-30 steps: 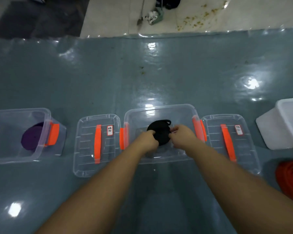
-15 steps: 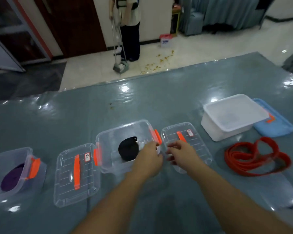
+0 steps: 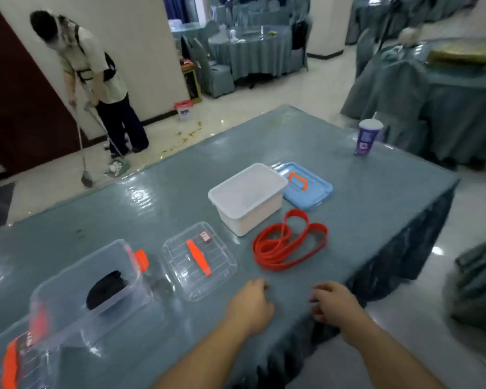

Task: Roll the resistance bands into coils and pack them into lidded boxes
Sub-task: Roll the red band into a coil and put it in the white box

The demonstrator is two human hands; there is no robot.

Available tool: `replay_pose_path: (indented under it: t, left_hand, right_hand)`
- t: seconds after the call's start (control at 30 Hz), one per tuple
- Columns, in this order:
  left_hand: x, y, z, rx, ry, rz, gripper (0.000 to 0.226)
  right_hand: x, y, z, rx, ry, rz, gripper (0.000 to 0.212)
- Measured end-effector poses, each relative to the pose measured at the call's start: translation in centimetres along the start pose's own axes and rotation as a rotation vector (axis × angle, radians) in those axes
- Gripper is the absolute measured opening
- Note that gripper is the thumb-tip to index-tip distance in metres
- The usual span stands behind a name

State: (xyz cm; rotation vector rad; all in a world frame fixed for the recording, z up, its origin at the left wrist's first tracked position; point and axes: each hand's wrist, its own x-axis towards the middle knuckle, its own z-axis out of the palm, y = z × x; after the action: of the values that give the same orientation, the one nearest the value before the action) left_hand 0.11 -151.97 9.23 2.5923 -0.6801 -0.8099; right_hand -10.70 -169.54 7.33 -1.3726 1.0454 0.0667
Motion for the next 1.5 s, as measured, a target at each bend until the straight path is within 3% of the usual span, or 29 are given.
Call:
replay_pose_path:
  t: [0.27, 0.6, 0.83, 1.03, 1.13, 1.43, 1.5]
  left_hand:
    - [4.8, 6.9, 2.0, 0.083, -0.06, 0.077, 0.055]
    - [14.7, 9.7, 2.3, 0.05, -0.058, 0.095, 0.046]
    - [21.4, 9.2, -0.2, 0.002, 0.0, 0.002, 0.039]
    - [23.1, 7.8, -0.1, 0.005, 0.059, -0.115, 0.048]
    - [23.2, 7.3, 1.0, 0.008, 0.105, -0.202, 0.046]
    - [23.2, 9.5, 4.8, 0.076, 0.163, -0.425, 0.034]
    - [23.3, 10.2, 5.2, 0.073, 0.207, -0.462, 0.026]
  right_hand:
    - [0.7, 0.7, -7.2, 0.107, 0.087, 0.012, 0.011]
    - [9.6, -4.6, -9.5, -0.024, 0.086, 0.067, 0.01]
    - [16.5, -10.9, -8.0, -0.203, 0.027, 0.025, 0.014]
    - [21.1, -12.5, -6.0, -0.354, -0.071, 0.051, 0.017]
    - [23.7, -12.5, -5.2, -0.413, -0.13, 0.016, 0.007]
    - [30.7, -13.8, -6.2, -0.725, -0.353, -0.143, 0.056]
    - [31.4, -14.8, -6.9, -0.778, -0.381, -0.159, 0.058]
